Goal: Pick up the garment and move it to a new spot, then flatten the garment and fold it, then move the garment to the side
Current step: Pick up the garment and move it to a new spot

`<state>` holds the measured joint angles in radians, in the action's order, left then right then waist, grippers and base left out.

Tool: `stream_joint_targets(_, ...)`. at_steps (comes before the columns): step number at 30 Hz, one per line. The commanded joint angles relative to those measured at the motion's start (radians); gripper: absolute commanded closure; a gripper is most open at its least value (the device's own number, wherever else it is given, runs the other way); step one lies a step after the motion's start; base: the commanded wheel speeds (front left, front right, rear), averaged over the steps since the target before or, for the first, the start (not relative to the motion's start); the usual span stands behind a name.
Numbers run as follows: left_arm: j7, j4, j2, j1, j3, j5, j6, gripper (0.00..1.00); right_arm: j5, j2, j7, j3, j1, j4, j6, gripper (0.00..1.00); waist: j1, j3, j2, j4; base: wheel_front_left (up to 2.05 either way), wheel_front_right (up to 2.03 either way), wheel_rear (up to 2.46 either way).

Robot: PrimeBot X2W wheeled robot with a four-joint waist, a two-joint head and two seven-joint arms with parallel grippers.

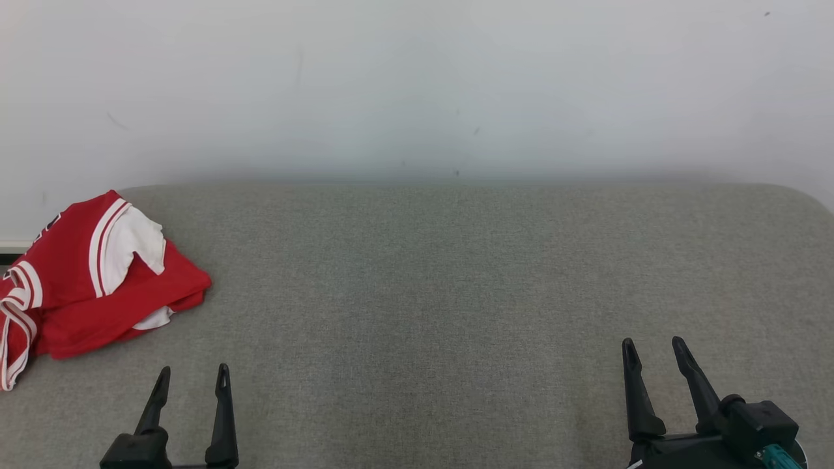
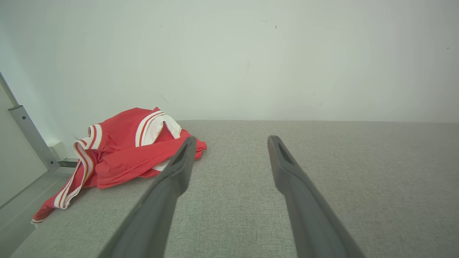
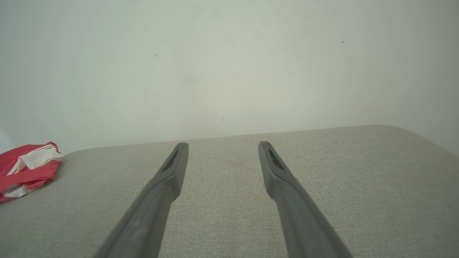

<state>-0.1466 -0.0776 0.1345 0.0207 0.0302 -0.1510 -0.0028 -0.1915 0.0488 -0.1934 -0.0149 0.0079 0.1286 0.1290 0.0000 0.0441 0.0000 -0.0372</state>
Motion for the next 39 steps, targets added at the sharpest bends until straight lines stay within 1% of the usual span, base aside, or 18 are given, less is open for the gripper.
stream_joint_targets(1,0.002,0.000,0.005,0.010,0.000,-0.002,0.002,0.00,-0.006,0.003,0.001,0.001,0.009,-0.001,0.003,0.00,0.0000,-0.001,0.0000,-0.007,0.00,0.00,0.00)
stream_joint_targets(5,0.004,-0.004,0.008,0.008,0.000,-0.005,0.003,0.00,-0.010,0.003,0.000,0.000,0.011,0.000,0.003,0.00,0.0000,-0.002,0.0000,-0.021,0.00,0.00,0.00)
stream_joint_targets(12,0.023,0.000,0.015,0.002,0.003,-0.009,0.010,0.00,-0.021,0.003,-0.008,-0.002,0.018,0.008,0.003,0.00,0.0000,-0.007,0.0000,-0.085,0.00,0.00,0.00)
stream_joint_targets(17,0.033,-0.003,0.019,0.007,0.000,-0.011,0.021,0.00,-0.025,0.003,-0.012,-0.003,0.017,0.018,0.003,0.00,0.0000,-0.009,0.0000,-0.146,0.00,0.00,0.00)
stream_joint_targets(35,0.033,-0.012,0.031,0.010,-0.007,-0.024,0.050,0.00,-0.028,0.003,-0.016,-0.006,0.025,0.038,0.003,0.00,0.0000,0.002,0.0000,-0.401,0.00,0.00,0.00)
stream_joint_targets(39,0.030,-0.018,0.034,0.014,-0.008,-0.030,0.054,0.00,-0.027,0.003,-0.016,-0.009,0.021,0.038,0.003,0.00,0.0000,0.000,0.0000,-0.446,0.00,0.00,0.00)
